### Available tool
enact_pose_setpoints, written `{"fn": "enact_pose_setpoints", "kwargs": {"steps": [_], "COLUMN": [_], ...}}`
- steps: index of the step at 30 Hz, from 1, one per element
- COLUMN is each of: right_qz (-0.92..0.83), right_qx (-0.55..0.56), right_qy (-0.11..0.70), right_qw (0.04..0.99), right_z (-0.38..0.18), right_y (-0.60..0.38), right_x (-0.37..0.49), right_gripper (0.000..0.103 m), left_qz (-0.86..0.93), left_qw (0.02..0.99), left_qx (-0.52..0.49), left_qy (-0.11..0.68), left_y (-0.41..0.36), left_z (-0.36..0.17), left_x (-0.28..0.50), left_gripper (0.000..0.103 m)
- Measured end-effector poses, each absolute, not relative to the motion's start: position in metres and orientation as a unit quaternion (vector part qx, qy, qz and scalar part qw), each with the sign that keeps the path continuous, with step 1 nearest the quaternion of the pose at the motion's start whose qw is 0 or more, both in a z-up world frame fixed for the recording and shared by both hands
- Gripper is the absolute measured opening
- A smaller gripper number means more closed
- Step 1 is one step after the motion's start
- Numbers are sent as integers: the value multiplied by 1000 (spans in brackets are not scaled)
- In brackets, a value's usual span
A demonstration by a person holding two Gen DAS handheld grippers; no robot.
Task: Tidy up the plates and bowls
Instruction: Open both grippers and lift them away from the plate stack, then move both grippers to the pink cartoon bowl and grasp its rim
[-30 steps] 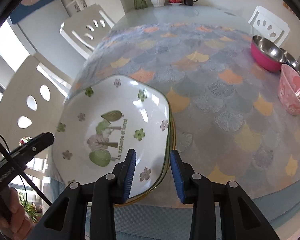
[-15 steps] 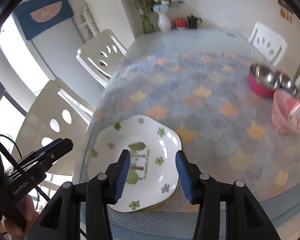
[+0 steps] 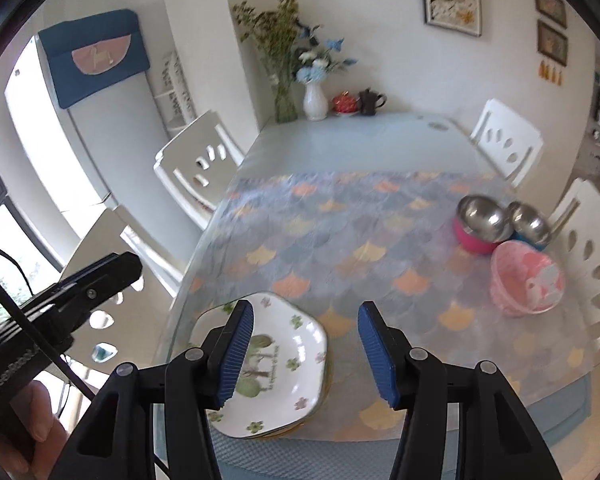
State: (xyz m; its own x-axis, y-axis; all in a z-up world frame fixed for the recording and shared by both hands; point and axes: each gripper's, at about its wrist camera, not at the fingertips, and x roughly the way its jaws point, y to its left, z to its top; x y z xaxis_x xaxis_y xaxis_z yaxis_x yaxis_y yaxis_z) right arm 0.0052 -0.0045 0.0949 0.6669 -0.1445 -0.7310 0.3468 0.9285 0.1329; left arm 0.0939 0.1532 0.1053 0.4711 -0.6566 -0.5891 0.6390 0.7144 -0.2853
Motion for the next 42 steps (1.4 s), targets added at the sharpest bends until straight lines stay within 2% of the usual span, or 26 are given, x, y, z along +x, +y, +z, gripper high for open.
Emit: {"fn": "enact_pose_setpoints", "kwargs": {"steps": [10, 19, 22, 25, 26, 27, 29, 40, 42], "right_qz": [-183, -202, -215, -228, -229, -229, -233, -212, -211], "right_qx": [127, 122, 141, 162, 168, 172, 177, 264, 262], "right_qy": [366, 350, 342, 334, 334, 335, 343, 437, 449], "right_qw": [904, 906, 904, 900, 899, 898, 893, 833, 828], "right_z": [117, 133, 136, 133, 131, 127, 116, -5, -23], "right_y": [-50, -149, -203, -252, -265, -279, -303, -403, -411], "right_x": [-26, -62, -80, -95, -99, -102, -104, -84, -78], "right_gripper": [52, 53, 56, 65, 66, 67, 68, 68, 68], "left_qz": [-405, -413, -419, -423, -423, -423, -417, -368, -360], "left_qw": [855, 849, 845, 842, 840, 838, 839, 808, 802], "left_qx": [-2, -10, -10, -7, -8, -10, -13, 0, 2], "left_qy": [324, 329, 331, 335, 339, 344, 348, 460, 477], "left_y": [100, 2, -34, -68, -79, -91, -106, -186, -193], "left_z": [130, 137, 137, 133, 130, 124, 116, -3, -24], "left_x": [73, 50, 40, 33, 32, 32, 31, 48, 52], "left_gripper": [31, 34, 34, 36, 42, 54, 62, 60, 56]}}
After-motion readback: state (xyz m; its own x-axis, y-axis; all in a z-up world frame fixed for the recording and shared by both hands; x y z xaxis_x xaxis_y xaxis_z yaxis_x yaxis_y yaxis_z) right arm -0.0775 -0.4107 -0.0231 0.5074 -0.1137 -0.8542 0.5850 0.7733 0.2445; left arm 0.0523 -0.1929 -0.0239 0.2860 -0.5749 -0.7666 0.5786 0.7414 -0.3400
